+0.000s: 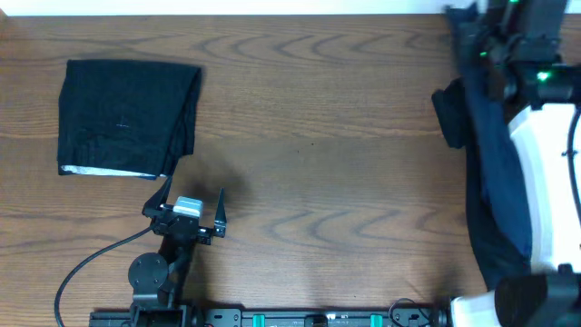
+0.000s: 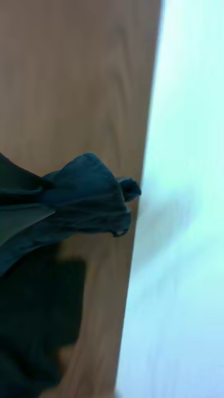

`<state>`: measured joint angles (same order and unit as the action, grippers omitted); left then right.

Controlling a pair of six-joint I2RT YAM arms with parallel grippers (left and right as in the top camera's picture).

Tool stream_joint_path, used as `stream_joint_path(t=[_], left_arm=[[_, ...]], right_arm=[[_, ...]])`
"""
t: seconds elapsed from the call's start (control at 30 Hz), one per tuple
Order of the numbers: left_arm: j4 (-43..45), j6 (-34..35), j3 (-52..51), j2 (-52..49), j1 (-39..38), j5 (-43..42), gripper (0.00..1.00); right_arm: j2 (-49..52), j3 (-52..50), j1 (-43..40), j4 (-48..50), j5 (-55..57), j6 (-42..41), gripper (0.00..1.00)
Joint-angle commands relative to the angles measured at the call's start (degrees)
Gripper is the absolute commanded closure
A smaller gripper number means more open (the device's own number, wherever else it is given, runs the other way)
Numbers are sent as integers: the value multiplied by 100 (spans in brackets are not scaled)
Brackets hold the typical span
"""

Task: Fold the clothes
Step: 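Lift the jeans with the right gripper and drag them leftward to table center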

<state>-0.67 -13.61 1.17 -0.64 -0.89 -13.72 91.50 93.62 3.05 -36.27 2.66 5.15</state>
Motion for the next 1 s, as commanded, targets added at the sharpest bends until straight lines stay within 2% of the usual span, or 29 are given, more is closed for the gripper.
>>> stream_joint_path(t=[0.0, 0.2, 0.43, 0.7, 0.97], left_arm=[[-201, -74, -94, 4, -22, -57, 2], [-201, -74, -94, 4, -22, -57, 2], [-201, -72, -94, 4, -22, -57, 2], [-201, -72, -94, 4, -22, -57, 2], [-201, -74, -94, 4, -22, -57, 2]], right_arm=[[-90, 85, 584, -260, -258, -179, 99], [332, 63, 1707, -835, -636, -614, 99], [1294, 63, 2767, -780, -636, -986, 99], [2284, 63, 3615, -457, -876, -1045, 99], [2715, 63, 4214, -334, -868, -1043, 99]])
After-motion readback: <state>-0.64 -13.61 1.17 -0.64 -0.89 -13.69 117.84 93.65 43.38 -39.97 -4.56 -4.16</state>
